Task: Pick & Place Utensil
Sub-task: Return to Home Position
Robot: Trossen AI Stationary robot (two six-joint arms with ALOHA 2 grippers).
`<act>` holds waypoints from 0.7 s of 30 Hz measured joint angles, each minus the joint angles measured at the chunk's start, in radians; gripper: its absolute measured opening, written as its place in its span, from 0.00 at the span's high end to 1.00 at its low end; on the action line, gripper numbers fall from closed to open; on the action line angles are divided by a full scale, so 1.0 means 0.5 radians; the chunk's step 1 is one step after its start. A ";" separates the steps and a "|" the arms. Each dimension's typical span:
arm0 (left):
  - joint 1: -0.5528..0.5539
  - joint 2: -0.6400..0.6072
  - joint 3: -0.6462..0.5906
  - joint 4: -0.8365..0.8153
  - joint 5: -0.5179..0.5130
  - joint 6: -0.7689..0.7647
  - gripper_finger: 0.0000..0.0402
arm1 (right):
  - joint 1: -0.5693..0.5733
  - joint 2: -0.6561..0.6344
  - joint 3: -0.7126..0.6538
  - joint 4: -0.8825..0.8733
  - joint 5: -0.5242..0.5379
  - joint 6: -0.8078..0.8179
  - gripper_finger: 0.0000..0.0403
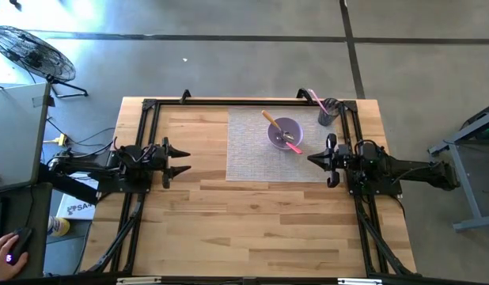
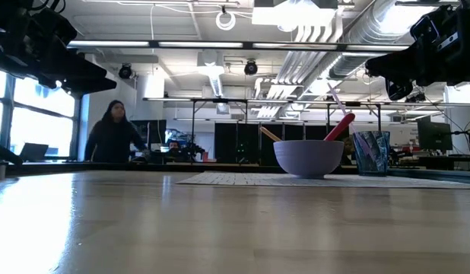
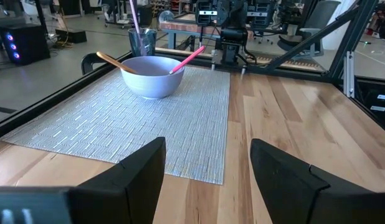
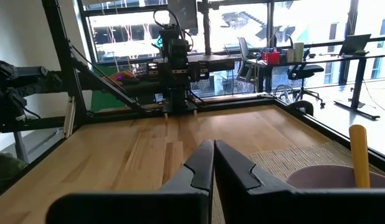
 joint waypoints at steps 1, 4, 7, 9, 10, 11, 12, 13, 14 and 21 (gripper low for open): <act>0.001 -0.001 0.000 0.000 0.000 -0.001 0.42 | 0.000 0.000 0.000 0.001 0.000 -0.001 0.98; 0.001 0.000 0.000 0.000 0.000 0.000 0.42 | 0.000 -0.001 0.000 0.001 0.000 -0.001 0.98; 0.001 0.000 0.000 0.000 0.000 0.000 0.42 | 0.000 0.000 0.000 0.000 0.000 -0.001 0.98; 0.001 -0.001 0.000 0.000 0.000 0.000 0.42 | 0.000 0.000 0.000 0.000 0.000 -0.001 0.98; 0.000 0.000 0.000 0.000 0.000 0.000 0.42 | 0.000 -0.001 0.000 0.000 0.000 0.000 0.98; 0.001 0.000 0.000 0.000 0.001 0.000 0.42 | 0.000 -0.001 0.000 0.000 0.000 -0.001 0.98; 0.001 0.000 0.000 0.000 0.000 0.000 0.42 | 0.000 0.000 0.000 0.000 0.000 0.000 0.98; 0.000 0.000 0.000 0.000 0.001 0.000 0.42 | 0.000 0.000 0.000 0.000 0.000 -0.001 0.98; 0.001 0.000 0.000 0.000 0.000 0.000 0.42 | 0.000 0.000 0.000 0.001 0.000 -0.001 0.99; 0.000 0.000 0.000 0.000 0.000 -0.001 0.42 | 0.000 0.000 0.000 0.000 0.000 0.000 0.99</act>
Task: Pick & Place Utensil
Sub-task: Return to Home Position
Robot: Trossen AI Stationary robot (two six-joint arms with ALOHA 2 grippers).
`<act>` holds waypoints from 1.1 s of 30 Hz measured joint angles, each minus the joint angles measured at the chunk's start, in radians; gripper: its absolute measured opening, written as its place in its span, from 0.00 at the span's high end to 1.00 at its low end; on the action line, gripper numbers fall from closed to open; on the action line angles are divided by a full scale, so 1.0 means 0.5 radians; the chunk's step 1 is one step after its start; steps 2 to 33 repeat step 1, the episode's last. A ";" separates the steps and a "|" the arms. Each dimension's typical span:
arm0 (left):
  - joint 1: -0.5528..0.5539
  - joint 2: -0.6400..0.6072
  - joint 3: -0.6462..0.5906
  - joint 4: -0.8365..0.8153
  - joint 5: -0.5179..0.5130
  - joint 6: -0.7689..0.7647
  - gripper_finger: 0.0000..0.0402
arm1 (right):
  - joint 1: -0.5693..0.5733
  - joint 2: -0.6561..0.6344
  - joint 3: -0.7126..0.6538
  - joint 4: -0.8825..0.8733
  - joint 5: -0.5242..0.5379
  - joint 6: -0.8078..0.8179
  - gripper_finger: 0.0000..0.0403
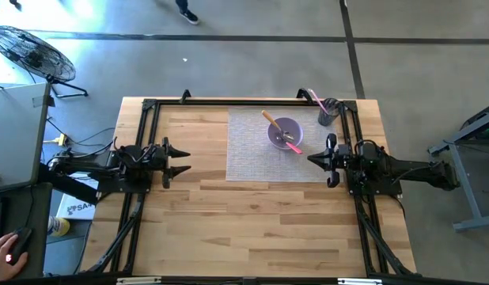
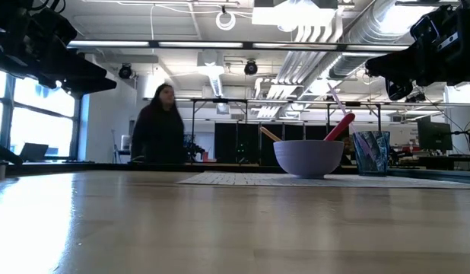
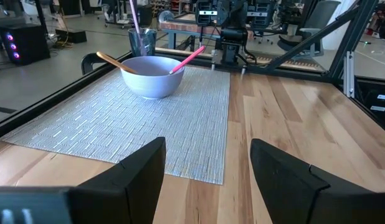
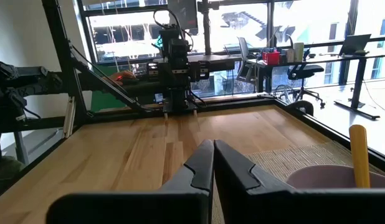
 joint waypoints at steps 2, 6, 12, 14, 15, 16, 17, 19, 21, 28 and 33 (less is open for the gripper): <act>0.000 0.000 0.000 0.000 0.001 0.001 0.42 | 0.000 0.000 0.000 0.000 0.000 0.000 0.99; 0.000 0.000 0.000 0.000 0.001 0.001 0.42 | 0.000 0.000 0.000 0.000 0.000 0.000 0.99; 0.000 0.000 0.000 0.000 0.001 0.001 0.42 | 0.000 0.000 0.000 0.000 0.000 0.000 0.99; 0.000 0.000 0.000 0.000 0.001 0.001 0.42 | 0.000 0.000 0.000 0.000 0.000 0.000 0.99; 0.000 0.000 0.000 0.000 0.001 0.001 0.42 | 0.000 0.000 0.000 0.000 0.000 0.000 0.99; 0.000 0.000 0.000 0.000 0.001 0.001 0.42 | 0.000 0.000 0.000 0.000 0.000 0.000 0.99; 0.000 0.000 0.000 0.000 0.001 0.001 0.42 | 0.000 0.000 0.000 0.000 0.000 0.000 0.99; 0.000 0.000 0.000 0.000 0.001 0.001 0.42 | 0.000 0.000 0.000 0.000 0.000 0.000 0.99; 0.000 0.000 0.000 0.000 0.001 0.001 0.42 | 0.000 0.000 0.000 0.000 0.000 0.000 0.99; 0.000 0.000 0.000 0.000 0.001 0.001 0.42 | 0.000 0.000 0.000 0.000 0.000 0.000 0.99; 0.000 0.000 0.000 0.000 0.001 0.001 0.42 | 0.000 0.000 0.000 0.000 0.000 0.000 0.99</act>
